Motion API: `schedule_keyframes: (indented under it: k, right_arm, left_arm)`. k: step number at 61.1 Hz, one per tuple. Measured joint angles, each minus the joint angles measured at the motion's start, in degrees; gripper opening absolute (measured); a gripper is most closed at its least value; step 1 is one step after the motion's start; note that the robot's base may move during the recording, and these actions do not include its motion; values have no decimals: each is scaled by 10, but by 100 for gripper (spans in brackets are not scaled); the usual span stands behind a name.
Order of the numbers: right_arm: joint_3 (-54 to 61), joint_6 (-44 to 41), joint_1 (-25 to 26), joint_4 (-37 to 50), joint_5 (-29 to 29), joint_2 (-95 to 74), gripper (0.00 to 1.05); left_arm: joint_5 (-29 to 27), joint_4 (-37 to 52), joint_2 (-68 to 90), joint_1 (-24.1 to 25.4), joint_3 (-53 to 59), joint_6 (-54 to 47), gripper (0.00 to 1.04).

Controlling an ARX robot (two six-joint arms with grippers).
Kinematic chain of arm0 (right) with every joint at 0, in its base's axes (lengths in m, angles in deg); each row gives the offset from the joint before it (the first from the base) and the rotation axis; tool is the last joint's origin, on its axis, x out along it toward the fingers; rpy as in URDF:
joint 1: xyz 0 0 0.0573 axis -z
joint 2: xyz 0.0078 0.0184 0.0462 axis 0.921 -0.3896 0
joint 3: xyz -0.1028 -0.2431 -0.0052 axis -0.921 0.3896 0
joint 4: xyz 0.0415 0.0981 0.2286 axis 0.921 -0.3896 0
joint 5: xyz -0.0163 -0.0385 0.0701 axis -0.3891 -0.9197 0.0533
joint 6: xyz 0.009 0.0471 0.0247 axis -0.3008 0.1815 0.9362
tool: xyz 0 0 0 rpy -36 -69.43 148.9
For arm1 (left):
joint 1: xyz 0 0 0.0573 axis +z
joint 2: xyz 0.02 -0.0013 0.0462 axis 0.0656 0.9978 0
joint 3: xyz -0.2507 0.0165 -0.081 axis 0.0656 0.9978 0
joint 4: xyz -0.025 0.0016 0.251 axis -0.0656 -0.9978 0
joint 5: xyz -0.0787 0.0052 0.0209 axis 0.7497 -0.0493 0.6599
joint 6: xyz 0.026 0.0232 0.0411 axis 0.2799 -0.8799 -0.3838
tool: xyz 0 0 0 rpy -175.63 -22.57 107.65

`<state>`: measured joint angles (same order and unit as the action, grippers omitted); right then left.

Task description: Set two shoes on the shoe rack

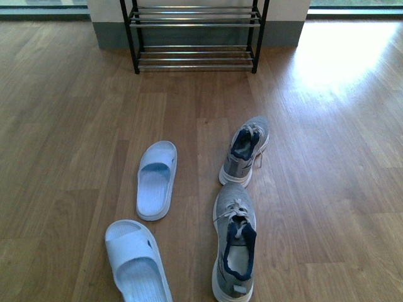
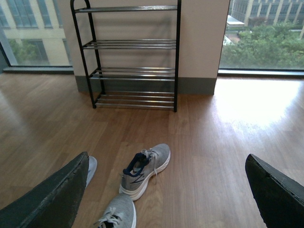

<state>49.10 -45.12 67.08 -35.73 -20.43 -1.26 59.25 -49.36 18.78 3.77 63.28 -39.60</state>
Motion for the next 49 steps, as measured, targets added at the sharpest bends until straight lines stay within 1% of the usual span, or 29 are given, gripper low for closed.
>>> schedule_keyframes:
  k: [49]
  right_arm:
    - [0,0,0,0,1,0,95]
  left_arm:
    - [0,0,0,0,0,0,95]
